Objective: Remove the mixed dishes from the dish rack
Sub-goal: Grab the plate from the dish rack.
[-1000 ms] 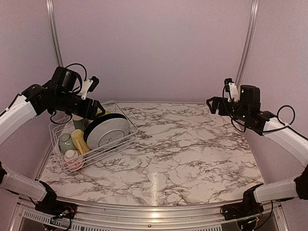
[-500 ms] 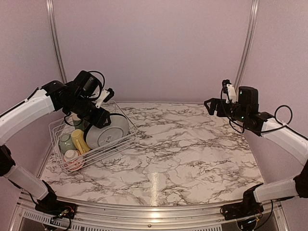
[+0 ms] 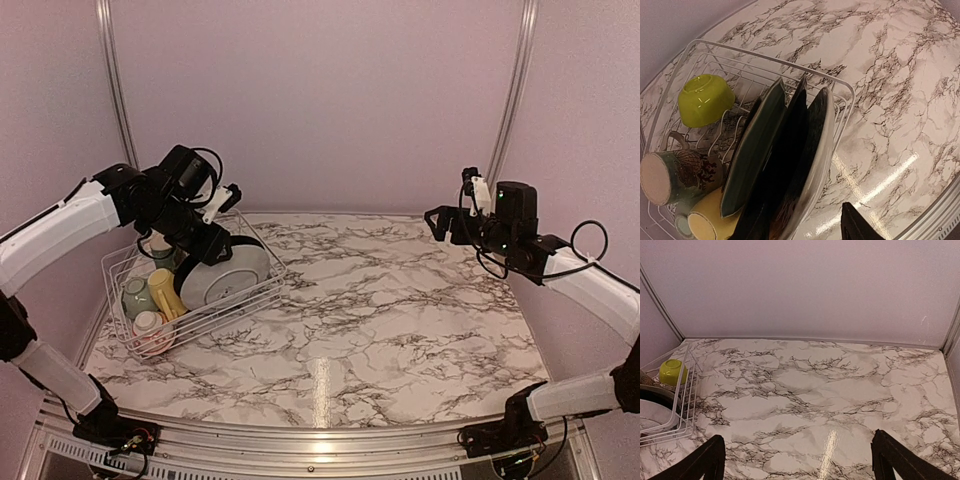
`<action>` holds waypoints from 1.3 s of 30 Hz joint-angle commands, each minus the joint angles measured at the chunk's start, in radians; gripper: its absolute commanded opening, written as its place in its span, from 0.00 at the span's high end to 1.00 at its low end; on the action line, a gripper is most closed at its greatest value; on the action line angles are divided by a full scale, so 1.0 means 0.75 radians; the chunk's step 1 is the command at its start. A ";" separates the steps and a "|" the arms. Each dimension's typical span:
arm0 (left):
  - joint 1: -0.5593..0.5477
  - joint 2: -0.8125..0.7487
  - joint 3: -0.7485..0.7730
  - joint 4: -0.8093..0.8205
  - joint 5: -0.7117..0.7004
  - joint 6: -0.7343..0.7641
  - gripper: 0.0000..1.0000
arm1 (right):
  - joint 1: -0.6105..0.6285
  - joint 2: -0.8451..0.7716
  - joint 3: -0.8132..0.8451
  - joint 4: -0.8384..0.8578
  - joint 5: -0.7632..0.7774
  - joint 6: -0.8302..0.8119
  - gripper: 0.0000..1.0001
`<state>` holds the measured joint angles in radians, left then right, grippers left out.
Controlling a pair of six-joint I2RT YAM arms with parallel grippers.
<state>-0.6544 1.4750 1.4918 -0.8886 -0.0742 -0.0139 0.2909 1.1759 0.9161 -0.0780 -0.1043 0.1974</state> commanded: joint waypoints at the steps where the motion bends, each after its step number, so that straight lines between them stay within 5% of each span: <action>1: 0.003 0.087 0.013 -0.059 0.071 0.010 0.51 | 0.012 -0.014 0.004 0.027 0.006 -0.006 0.02; 6: 0.005 0.159 0.054 -0.062 -0.003 0.010 0.53 | 0.011 -0.036 -0.008 0.023 0.019 0.000 0.02; 15: 0.005 0.187 0.050 -0.091 0.072 0.095 0.72 | 0.012 -0.056 -0.026 0.015 0.031 0.009 0.01; 23: 0.030 0.185 0.032 -0.121 0.109 0.098 0.61 | 0.012 -0.055 -0.031 0.036 0.021 0.029 0.02; 39: 0.202 0.165 0.009 -0.071 0.545 0.170 0.91 | 0.013 -0.014 0.020 0.034 0.006 0.035 0.01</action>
<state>-0.5278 1.6012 1.5112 -0.9188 0.2501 0.1371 0.2909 1.1542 0.8959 -0.0605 -0.0967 0.2165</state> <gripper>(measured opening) 0.231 0.985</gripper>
